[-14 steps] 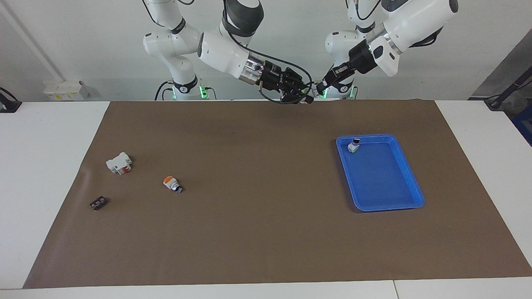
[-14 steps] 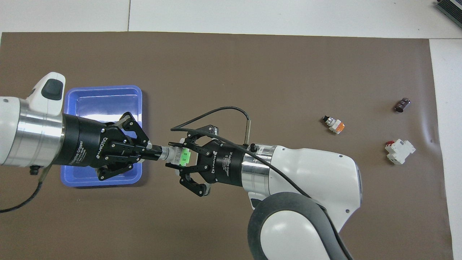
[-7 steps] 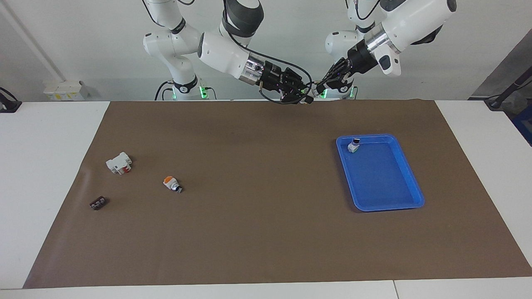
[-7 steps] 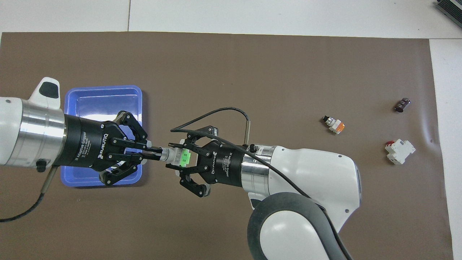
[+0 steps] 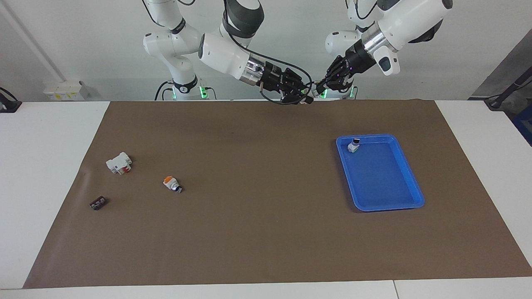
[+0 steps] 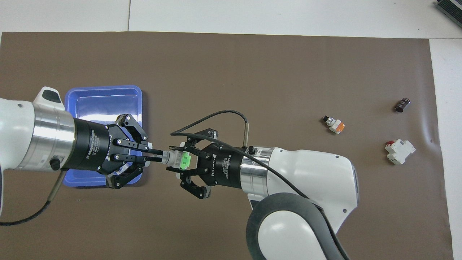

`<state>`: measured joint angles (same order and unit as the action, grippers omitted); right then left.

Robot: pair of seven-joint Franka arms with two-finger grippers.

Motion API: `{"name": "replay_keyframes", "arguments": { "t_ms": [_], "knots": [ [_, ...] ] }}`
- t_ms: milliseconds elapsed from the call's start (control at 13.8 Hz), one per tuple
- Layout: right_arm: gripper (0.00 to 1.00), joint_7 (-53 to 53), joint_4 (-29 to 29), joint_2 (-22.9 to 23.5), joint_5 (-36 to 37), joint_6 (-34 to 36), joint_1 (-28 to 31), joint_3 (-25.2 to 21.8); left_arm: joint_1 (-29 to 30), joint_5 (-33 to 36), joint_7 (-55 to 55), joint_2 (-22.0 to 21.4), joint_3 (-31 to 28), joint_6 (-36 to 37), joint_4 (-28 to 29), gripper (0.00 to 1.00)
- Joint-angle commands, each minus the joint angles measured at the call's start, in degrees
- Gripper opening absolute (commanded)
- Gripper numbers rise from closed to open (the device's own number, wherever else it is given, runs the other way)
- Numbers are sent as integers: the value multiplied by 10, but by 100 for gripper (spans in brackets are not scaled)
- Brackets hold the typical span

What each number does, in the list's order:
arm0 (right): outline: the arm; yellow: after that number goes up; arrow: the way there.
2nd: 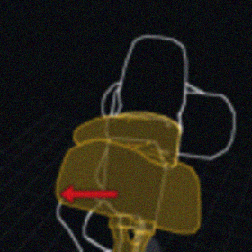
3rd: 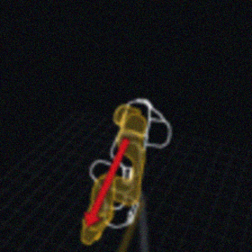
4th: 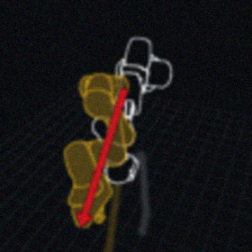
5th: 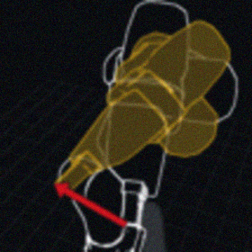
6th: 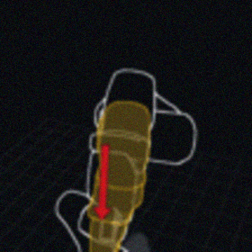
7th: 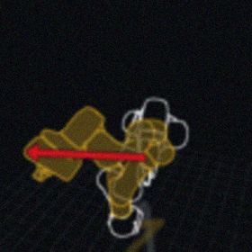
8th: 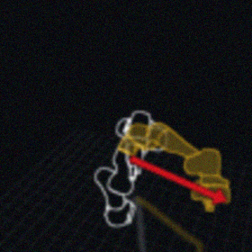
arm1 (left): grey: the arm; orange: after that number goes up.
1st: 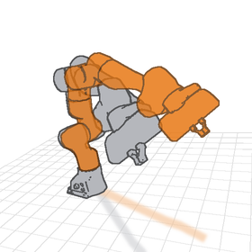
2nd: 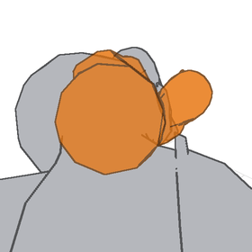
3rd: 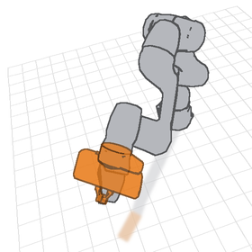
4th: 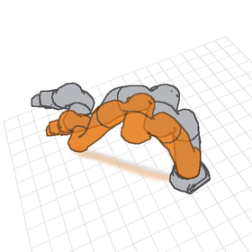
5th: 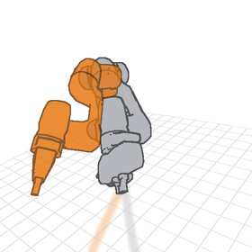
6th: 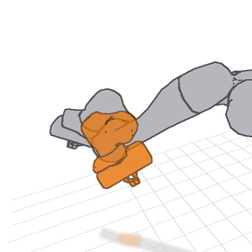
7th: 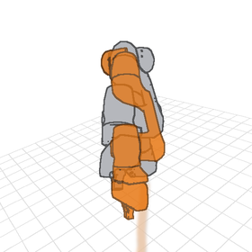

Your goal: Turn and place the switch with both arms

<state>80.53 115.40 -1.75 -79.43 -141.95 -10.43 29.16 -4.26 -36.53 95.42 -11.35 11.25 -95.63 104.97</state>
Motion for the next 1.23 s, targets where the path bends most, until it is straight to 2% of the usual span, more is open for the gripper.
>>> {"name": "replay_keyframes", "arguments": {
  "t_ms": [0,507,1158],
  "knots": [
    [0,7,-17,-3,2,-7,2,0,-7,5,59,-13,11,9,23,0],
    [0,7,-17,-3,2,-7,2,0,-6,8,161,-22,11,12,37,0],
    [0,13,-17,-3,2,-7,2,0,-2,8,209,-26,11,8,48,0]
  ]
}}
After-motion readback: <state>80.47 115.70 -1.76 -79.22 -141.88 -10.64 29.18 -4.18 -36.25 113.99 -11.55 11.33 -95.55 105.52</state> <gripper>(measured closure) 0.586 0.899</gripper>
